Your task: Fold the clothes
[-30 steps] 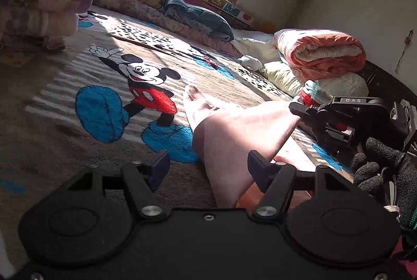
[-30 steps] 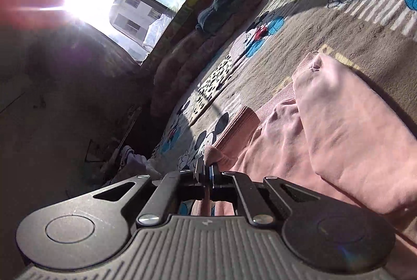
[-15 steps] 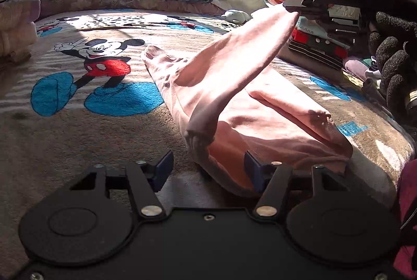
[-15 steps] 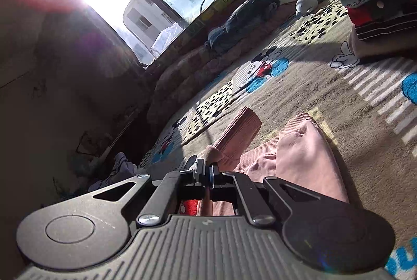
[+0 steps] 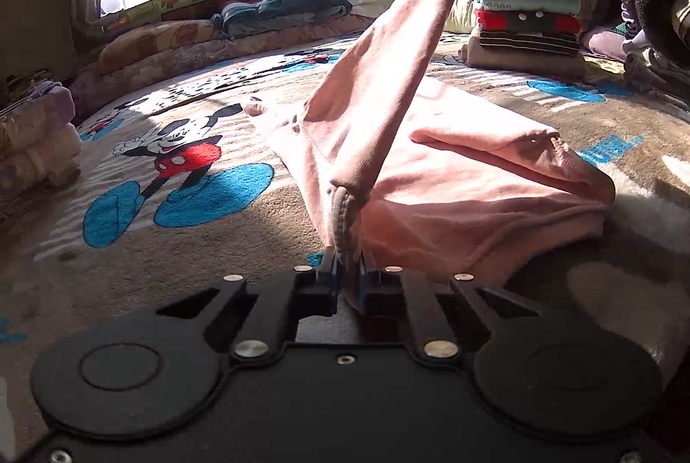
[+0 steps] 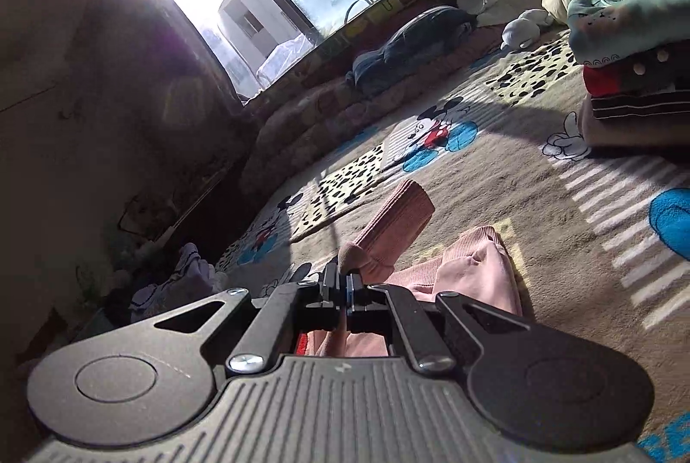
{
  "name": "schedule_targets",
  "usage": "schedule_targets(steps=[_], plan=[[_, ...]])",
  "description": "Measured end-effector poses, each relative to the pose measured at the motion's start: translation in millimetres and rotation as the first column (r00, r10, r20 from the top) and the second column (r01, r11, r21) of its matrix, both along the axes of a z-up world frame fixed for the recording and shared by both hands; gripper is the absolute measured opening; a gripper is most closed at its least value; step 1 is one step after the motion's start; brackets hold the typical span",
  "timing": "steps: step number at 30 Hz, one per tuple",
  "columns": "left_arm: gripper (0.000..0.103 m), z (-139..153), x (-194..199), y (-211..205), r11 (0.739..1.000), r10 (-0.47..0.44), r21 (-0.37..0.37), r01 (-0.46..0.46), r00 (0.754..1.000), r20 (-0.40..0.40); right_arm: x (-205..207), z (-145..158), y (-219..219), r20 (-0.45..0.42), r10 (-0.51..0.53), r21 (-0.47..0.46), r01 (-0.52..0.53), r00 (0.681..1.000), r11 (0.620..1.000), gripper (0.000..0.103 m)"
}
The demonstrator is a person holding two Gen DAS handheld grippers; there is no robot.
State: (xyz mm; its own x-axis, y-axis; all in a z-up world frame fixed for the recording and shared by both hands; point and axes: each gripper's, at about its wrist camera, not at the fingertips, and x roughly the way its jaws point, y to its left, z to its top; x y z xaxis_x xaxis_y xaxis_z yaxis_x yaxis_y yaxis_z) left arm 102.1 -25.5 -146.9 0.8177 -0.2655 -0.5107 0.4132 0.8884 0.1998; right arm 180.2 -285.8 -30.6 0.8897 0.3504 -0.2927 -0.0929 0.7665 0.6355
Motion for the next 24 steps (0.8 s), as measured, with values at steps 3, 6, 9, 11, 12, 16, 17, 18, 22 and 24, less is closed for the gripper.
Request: schedule_targets(steps=[3,6,9,11,12,16,17,18,22,24], plan=[[0.006,-7.4,-6.9,-10.2,0.994,-0.028,0.109,0.022,0.998,0.055,-6.8,-3.6,-8.6,-0.001,-0.011,-0.002,0.011,1.000,1.000,0.005],[0.006,-12.8,-10.1,-15.3,0.985,-0.045,0.170,0.030,0.995,0.085,-16.7,-12.5,-18.5,-0.010,-0.030,0.002,0.030,0.999,1.000,0.005],[0.006,-19.1,-13.1,-19.8,0.973,-0.062,0.229,0.034,0.992,0.114,-27.7,-24.7,-30.1,-0.021,-0.059,0.017,0.059,0.998,0.998,0.005],[0.006,-22.1,-14.8,-23.1,0.965,-0.070,0.259,0.035,0.989,0.129,-35.4,-34.1,-38.3,-0.029,-0.076,0.030,0.077,0.997,0.997,0.005],[0.006,-23.6,-15.6,-24.8,0.961,-0.074,0.273,0.034,0.988,0.136,-39.1,-38.8,-42.1,-0.034,-0.083,0.037,0.084,0.996,0.996,0.005],[0.005,-29.1,-17.8,-31.0,0.938,-0.101,0.344,0.038,0.981,0.164,-47.1,-57.2,-51.8,-0.071,-0.102,0.016,0.103,0.992,0.995,0.005],[0.004,-30.6,-18.9,-32.5,0.930,-0.111,0.365,0.041,0.979,0.172,-47.4,-62.2,-53.3,-0.084,-0.104,0.013,0.106,0.991,0.994,0.005],[0.004,-32.1,-20.0,-34.0,0.921,-0.121,0.386,0.043,0.977,0.178,-47.7,-67.3,-54.7,-0.097,-0.106,0.009,0.108,0.990,0.994,0.005],[0.005,-33.4,-21.3,-34.3,0.901,-0.152,0.431,0.059,0.971,0.185,-46.2,-84.6,-55.2,-0.142,-0.100,-0.016,0.098,0.985,0.995,0.005],[0.005,-30.5,-20.6,-31.5,0.901,-0.167,0.426,0.079,0.971,0.171,-44.8,-91.7,-52.7,-0.155,-0.099,-0.044,0.094,0.983,0.995,0.005]])
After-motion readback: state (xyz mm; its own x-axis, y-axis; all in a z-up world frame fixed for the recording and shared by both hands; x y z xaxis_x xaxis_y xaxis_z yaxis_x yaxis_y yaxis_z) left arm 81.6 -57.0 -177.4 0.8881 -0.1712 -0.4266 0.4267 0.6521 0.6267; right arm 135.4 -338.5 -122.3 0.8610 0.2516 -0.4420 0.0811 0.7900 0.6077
